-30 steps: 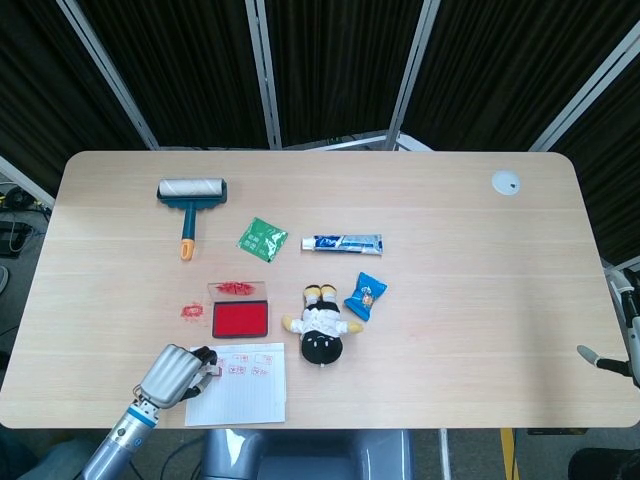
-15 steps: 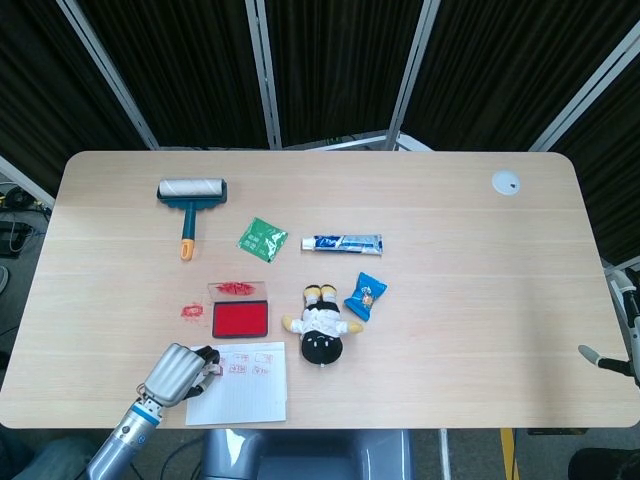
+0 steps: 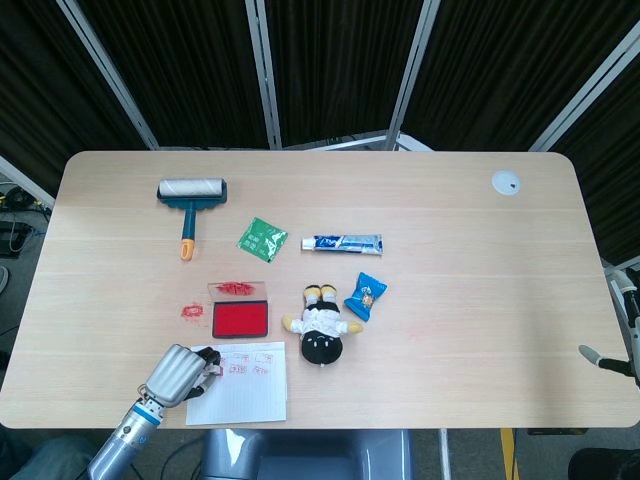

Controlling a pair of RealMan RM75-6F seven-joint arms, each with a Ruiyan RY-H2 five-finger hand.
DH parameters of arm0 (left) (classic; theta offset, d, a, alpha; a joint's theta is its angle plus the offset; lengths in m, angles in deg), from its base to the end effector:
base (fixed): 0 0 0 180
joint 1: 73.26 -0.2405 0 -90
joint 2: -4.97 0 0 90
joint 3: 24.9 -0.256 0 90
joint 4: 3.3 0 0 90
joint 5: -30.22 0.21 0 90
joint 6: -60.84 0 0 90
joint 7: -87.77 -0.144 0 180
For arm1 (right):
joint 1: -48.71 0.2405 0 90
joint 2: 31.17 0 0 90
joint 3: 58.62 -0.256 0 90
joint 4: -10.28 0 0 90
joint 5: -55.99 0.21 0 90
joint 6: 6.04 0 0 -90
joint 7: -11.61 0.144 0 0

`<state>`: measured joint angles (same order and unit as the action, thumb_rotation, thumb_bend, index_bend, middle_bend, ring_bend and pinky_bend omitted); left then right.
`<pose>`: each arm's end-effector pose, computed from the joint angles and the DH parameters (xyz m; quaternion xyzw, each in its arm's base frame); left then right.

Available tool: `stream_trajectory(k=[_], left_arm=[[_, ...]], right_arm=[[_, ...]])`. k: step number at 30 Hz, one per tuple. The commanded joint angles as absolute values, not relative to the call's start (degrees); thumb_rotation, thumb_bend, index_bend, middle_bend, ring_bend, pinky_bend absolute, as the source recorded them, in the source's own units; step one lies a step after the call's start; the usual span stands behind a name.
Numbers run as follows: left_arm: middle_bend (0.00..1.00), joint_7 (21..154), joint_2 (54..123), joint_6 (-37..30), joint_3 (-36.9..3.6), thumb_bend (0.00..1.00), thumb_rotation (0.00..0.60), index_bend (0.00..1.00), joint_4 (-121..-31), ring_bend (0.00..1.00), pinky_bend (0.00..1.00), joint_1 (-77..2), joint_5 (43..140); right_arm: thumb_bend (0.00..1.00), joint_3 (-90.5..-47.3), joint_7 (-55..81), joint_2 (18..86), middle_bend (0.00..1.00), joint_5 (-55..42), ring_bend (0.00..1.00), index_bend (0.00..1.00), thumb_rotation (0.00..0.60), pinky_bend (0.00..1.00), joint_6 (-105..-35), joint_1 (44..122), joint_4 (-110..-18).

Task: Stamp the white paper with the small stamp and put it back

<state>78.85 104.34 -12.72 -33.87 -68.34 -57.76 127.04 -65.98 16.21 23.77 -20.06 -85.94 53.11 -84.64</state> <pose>-0.2638 0.1758 -0.0654 -0.7823 -0.3331 -0.3537 0.3897 -0.3322 -0.1929 0.2173 0.5397 -0.4174 0.3573 0.6378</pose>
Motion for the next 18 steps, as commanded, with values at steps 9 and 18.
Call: stream_trajectory(k=[9,18], left_arm=[[0.57,79.5,103.9,-13.4,-33.5,0.43,0.600,0.59,-69.0,0.87,0.84,-57.8,127.2],[0.57,80.6,99.9,-18.6,-32.4,0.43,0.600,0.59,-75.2,0.87,0.84,-58.0,129.0]], right_arm=[[0.00,-66.0,16.2,23.8,0.00,-20.0,0.00,0.00,0.600,0.00,-85.9,53.1,-84.7],[0.00,-66.0,16.4,23.6,0.00,-20.1,0.00,0.00,0.600,0.00,-86.1,53.0,-84.8]])
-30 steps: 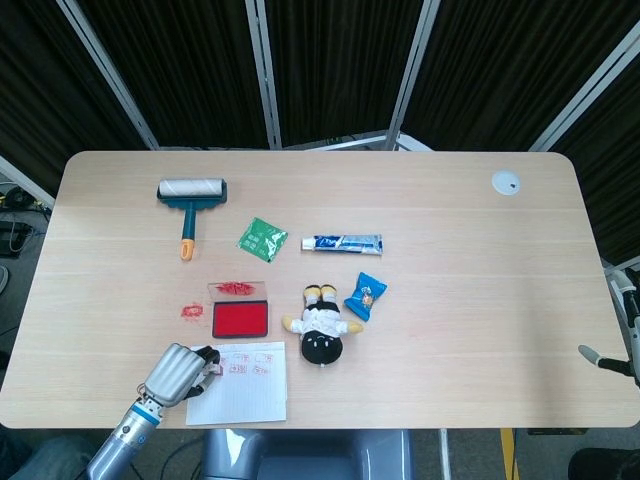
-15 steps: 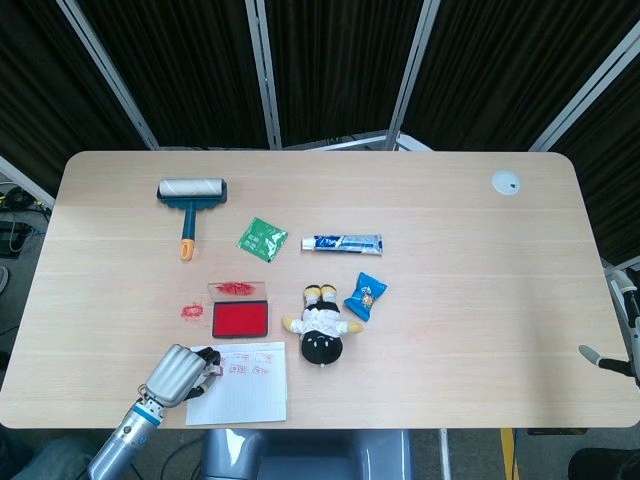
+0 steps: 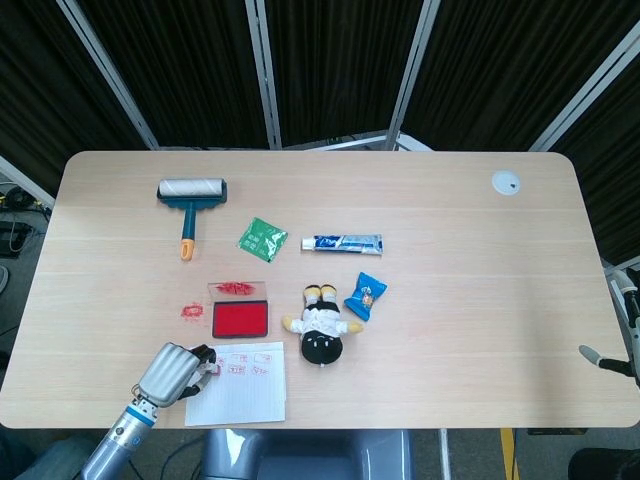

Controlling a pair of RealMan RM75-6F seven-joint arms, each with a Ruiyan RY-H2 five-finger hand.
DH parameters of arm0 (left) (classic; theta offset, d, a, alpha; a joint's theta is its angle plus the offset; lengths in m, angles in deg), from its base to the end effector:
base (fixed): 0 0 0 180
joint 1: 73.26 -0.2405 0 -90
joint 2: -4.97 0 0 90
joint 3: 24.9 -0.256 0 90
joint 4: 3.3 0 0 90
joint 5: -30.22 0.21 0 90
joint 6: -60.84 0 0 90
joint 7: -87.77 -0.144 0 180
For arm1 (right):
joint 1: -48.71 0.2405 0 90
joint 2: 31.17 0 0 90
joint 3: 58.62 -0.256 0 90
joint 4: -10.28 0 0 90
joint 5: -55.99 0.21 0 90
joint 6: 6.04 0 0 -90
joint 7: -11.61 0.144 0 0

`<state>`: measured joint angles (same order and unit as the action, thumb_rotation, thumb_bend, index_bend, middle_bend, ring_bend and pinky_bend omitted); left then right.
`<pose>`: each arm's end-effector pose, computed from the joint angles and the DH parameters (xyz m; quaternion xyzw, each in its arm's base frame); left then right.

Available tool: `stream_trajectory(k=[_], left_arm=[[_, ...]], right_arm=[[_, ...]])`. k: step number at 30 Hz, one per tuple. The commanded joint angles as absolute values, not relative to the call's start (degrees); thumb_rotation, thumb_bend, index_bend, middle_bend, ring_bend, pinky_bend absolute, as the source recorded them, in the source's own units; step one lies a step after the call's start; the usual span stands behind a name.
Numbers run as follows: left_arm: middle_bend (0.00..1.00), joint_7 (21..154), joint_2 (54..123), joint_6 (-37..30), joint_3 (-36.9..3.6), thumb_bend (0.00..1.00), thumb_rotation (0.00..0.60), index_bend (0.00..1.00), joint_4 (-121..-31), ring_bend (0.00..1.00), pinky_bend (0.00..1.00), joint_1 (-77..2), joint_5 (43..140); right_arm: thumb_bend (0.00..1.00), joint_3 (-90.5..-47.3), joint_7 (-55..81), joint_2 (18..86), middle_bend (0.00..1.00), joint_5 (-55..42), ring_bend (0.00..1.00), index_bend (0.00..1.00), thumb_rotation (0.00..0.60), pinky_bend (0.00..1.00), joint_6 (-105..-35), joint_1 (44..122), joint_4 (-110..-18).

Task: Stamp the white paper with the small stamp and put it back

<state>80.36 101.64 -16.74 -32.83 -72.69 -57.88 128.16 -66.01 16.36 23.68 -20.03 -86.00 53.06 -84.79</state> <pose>-0.2530 0.1794 -0.0447 -0.7568 -0.3362 -0.3975 0.3953 -0.3318 -0.1927 0.2177 0.5385 -0.4182 0.3586 0.6376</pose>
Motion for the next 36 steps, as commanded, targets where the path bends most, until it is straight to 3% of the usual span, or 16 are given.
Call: stream_trajectory(k=[1,7,13,24,36], left_arm=[[0.57,80.7,98.9,-19.6,-32.1,0.43,0.600,0.59,-76.8,0.87,0.84,-58.0,129.4],[0.57,80.9,95.2,-21.5,-29.8,0.43,0.600,0.59,-82.4,0.87,0.84,-57.7,128.5],[0.57,81.8,93.5,-18.3,-26.2,0.43,0.600,0.59,-83.5,0.87,0.84,-56.5,123.3],[0.56,84.3,95.6,-10.8,-21.9,0.43,0.600,0.59,-75.8,0.87,0.83,-54.3,114.5],[0.51,85.4,99.6,-6.5,-21.4,0.43,0.600,0.57,-67.4,0.87,0.83,-52.6,111.9]], right_arm=[[0.00,-66.0,16.4,23.6,0.00,-20.2,0.00,0.00,0.600,0.00,-86.1,53.1,-84.9],[0.00,-66.0,16.4,23.6,0.00,-20.3,0.00,0.00,0.600,0.00,-86.3,52.9,-85.0],[0.00,-65.9,16.4,23.5,0.00,-20.3,0.00,0.00,0.600,0.00,-86.3,52.9,-85.1],[0.00,-65.9,15.6,23.9,0.00,-20.0,0.00,0.00,0.600,0.00,-85.6,53.2,-84.9],[0.00,-65.8,14.5,24.3,0.00,-19.6,0.00,0.00,0.600,0.00,-85.2,53.5,-85.0]])
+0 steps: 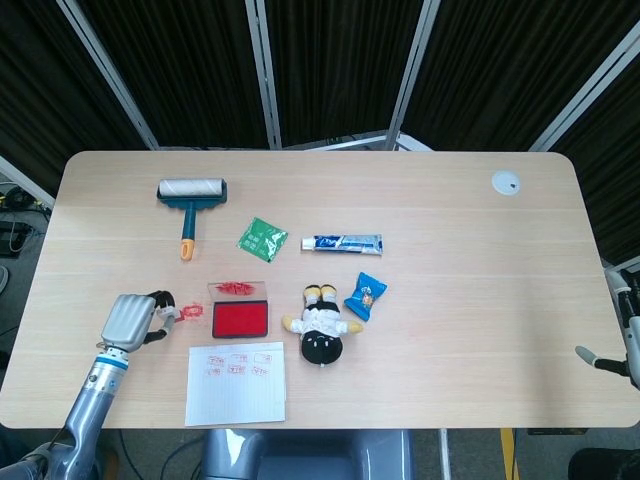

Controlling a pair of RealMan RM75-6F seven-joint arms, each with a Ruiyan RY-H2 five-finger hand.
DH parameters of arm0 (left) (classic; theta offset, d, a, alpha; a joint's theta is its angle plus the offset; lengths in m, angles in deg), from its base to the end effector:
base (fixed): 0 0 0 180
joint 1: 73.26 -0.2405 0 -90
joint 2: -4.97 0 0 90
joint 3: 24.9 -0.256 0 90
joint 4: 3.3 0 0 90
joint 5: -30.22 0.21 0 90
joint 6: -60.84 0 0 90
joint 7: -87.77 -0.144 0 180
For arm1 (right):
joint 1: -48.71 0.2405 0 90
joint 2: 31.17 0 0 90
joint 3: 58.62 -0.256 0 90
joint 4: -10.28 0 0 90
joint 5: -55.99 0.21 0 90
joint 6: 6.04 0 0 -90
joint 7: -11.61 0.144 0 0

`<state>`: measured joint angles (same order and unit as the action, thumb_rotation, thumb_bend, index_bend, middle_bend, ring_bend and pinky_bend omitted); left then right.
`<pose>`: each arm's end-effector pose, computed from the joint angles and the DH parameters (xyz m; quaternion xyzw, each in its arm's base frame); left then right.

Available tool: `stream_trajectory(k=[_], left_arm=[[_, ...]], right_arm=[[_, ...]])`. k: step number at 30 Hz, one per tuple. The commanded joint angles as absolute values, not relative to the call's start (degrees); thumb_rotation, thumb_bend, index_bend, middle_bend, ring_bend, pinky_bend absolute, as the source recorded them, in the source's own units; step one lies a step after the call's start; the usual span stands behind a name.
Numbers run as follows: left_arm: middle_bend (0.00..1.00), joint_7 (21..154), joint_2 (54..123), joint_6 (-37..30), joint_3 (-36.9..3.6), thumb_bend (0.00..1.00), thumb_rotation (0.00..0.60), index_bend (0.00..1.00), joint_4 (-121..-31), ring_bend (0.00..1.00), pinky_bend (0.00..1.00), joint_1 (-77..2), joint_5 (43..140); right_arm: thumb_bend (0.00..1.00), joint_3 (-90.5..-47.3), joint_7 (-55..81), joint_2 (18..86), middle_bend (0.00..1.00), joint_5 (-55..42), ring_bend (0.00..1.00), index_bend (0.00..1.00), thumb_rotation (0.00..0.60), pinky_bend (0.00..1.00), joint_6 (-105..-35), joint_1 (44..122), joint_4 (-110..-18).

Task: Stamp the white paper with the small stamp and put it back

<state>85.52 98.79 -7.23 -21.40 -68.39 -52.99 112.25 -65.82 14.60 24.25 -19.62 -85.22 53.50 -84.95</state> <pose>-0.2948 0.2647 -0.0075 -0.6767 -0.4061 -0.3592 0.4981 -0.3317 -0.1943 0.2121 0.5448 -0.4189 0.3485 0.6374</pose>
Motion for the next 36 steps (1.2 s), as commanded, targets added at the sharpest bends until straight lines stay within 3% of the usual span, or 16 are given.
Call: stream_trajectory(k=[1,14,31,36], left_arm=[[0.50,85.3,99.8,-6.3,-21.4,0.43,0.600,0.57,-67.0,0.87,0.83,-52.4,111.8],[0.48,84.6,101.7,-5.2,-21.8,0.43,0.600,0.55,-64.1,0.87,0.83,-51.4,112.0],[0.43,84.1,102.7,-5.0,-22.7,0.24,0.600,0.45,-62.5,0.87,0.83,-51.3,112.2],[0.42,84.0,102.8,-5.0,-22.8,0.23,0.600,0.43,-62.4,0.87,0.83,-51.4,112.2]], right_arm=[[0.00,-65.8,14.5,24.3,0.00,-19.6,0.00,0.00,0.600,0.00,-85.1,53.6,-84.9],[0.00,-65.8,14.0,24.5,0.00,-19.2,0.00,0.00,0.600,0.00,-84.8,53.7,-84.8],[0.00,-65.8,14.0,24.4,0.00,-19.1,0.00,0.00,0.600,0.00,-84.8,53.7,-84.9],[0.00,-65.8,14.1,24.4,0.00,-19.1,0.00,0.00,0.600,0.00,-84.7,53.7,-84.9]])
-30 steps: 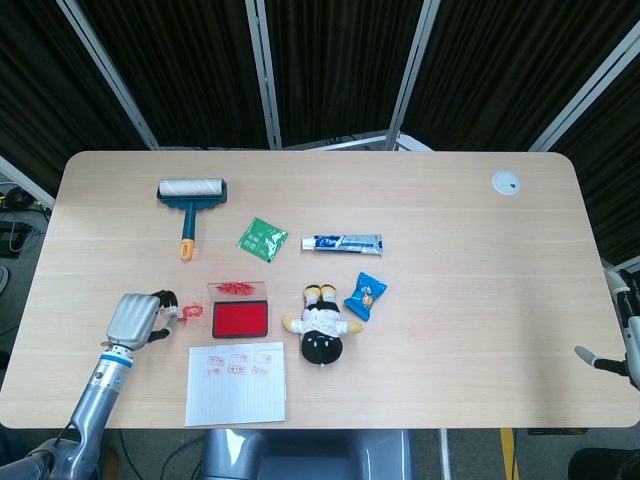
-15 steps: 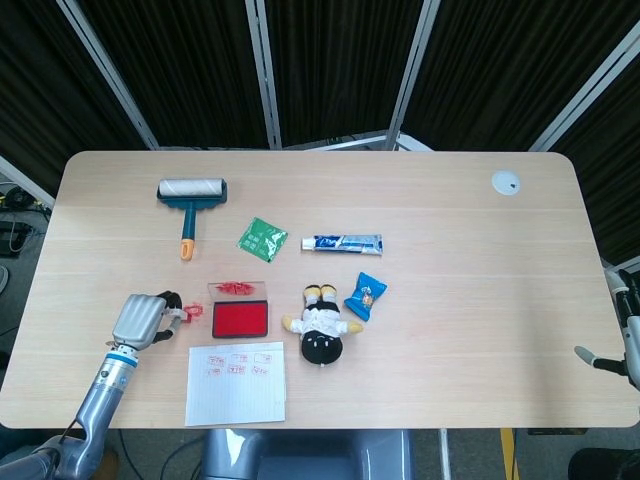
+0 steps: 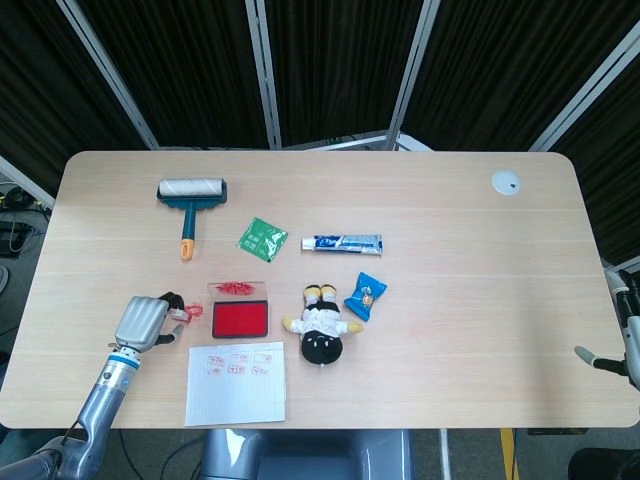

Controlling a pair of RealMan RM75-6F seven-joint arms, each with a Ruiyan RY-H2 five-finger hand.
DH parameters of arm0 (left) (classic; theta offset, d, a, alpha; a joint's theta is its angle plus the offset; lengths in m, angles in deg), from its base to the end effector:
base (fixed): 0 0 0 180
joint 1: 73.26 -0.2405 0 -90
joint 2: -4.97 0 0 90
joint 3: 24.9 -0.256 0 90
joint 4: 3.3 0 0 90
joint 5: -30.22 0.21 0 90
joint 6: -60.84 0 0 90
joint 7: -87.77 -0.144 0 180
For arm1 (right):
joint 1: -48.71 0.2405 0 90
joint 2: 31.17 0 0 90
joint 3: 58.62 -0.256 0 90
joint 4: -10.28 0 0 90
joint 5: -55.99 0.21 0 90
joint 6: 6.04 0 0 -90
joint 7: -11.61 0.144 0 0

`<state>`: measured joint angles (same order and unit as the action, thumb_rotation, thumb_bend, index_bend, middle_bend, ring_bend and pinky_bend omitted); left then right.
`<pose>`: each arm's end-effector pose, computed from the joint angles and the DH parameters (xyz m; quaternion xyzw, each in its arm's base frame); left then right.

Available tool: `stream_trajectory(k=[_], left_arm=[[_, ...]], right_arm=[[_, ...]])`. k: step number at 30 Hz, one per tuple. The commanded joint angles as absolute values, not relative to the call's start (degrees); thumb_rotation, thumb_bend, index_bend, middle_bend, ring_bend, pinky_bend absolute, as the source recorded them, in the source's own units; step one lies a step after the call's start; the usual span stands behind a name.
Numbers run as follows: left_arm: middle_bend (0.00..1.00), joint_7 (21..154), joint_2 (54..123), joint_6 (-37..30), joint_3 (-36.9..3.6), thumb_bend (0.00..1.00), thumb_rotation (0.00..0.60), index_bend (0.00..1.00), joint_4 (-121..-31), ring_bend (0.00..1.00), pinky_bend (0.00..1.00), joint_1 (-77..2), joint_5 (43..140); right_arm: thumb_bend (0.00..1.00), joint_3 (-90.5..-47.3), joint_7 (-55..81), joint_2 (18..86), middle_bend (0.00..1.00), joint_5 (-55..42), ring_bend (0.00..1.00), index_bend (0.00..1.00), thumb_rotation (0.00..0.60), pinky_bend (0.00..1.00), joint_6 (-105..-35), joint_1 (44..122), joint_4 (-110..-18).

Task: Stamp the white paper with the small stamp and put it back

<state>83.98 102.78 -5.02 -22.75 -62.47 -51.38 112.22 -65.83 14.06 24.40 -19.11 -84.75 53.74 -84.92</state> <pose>-0.2976 0.2686 -0.0296 -0.7035 -0.3893 -0.3301 0.4945 -0.3325 -0.1955 0.2108 0.5453 -0.4203 0.3439 0.6385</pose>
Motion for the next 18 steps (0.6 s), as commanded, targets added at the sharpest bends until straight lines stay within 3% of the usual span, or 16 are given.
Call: stream_trajectory(k=[1,11,18], left_arm=[[0.42,84.0,102.8,-5.0,-22.8,0.23,0.600,0.43,-62.4,0.87,0.83,-51.4,112.2],[0.35,83.9,102.3,-6.2,-22.6,0.18,0.600,0.38,-63.4,0.87,0.83,-51.9,112.1],[0.28,80.6,98.9,-10.8,-22.2,0.11,0.600,0.33,-70.1,0.86,0.83,-53.1,113.2]], right_arm=[[0.00,-65.8,14.1,24.4,0.00,-19.1,0.00,0.00,0.600,0.00,-84.7,53.7,-84.9],[0.00,-65.8,14.4,24.2,0.00,-19.3,0.00,0.00,0.600,0.00,-84.8,53.7,-85.2],[0.00,-65.6,15.9,23.5,0.00,-20.5,0.00,0.00,0.600,0.00,-85.7,53.3,-85.8]])
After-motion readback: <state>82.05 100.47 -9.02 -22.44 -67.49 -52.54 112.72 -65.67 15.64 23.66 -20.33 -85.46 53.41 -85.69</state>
